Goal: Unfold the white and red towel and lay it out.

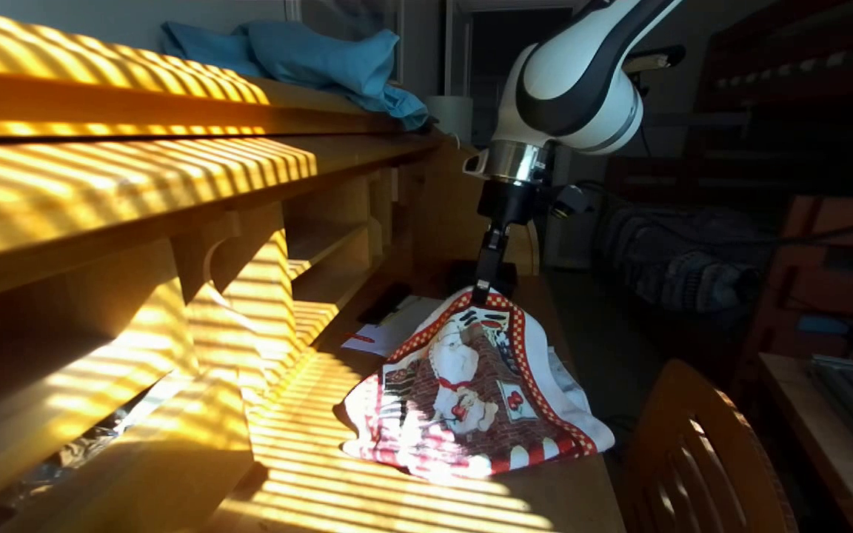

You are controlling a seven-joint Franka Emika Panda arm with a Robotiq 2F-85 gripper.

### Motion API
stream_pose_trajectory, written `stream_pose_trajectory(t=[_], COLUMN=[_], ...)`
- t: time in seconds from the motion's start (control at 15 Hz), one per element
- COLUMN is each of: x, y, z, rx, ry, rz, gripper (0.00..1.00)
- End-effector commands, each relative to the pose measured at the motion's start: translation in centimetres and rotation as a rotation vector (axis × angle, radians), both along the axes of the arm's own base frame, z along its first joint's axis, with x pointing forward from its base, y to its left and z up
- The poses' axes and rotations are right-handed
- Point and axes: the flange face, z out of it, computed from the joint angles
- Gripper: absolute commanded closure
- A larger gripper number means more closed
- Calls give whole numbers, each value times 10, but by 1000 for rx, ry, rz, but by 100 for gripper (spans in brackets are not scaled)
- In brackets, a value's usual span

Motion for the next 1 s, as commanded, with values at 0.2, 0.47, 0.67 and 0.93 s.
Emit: stream_pose_trajectory(t=[0.2, 0.47, 0.67, 0.93], x=[2, 1, -3, -3], y=[47, 70, 87, 107], z=[49, 65, 72, 77], rx=[30, 85, 117, 129], ry=[-13, 7, 32, 44], rz=[69, 129, 165, 220], gripper=[98, 98, 98, 98])
